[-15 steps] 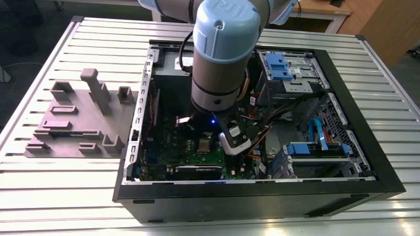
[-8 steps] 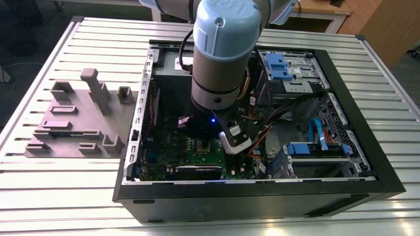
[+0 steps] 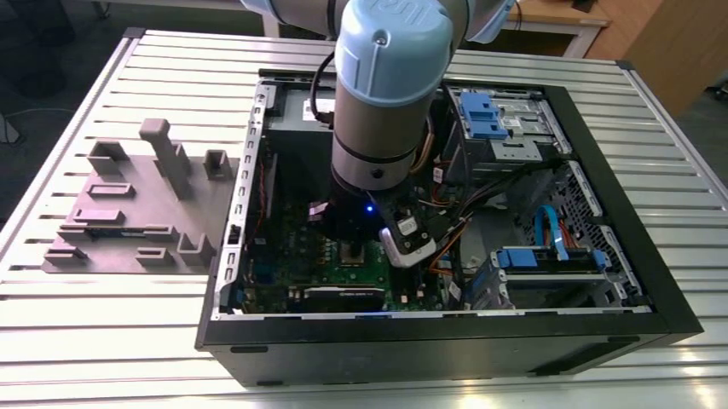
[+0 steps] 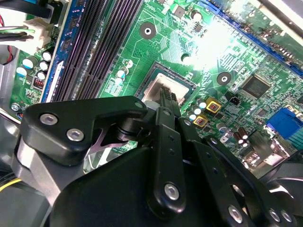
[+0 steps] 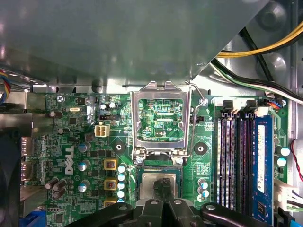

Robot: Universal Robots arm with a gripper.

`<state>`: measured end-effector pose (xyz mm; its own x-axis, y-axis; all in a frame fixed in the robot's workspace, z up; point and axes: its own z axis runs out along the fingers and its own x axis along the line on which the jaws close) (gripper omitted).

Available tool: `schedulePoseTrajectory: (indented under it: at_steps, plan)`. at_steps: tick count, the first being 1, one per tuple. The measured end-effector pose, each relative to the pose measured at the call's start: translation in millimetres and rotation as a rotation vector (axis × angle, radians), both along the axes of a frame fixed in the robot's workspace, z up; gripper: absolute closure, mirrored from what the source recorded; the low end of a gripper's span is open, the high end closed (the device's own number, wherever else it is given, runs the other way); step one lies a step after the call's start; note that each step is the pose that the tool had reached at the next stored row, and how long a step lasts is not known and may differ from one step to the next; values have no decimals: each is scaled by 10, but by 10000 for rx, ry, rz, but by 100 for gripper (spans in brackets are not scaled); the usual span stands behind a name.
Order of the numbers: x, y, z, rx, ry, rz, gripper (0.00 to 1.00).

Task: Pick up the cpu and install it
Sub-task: 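Place the cpu into insertion slot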

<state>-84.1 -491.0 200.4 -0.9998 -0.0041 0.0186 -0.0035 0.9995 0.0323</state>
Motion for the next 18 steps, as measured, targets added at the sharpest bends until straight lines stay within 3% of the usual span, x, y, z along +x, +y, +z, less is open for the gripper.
schedulePoseTrajectory:
  at_steps: [18]
  plan:
    - [0,0,22,-1,5,0,90]
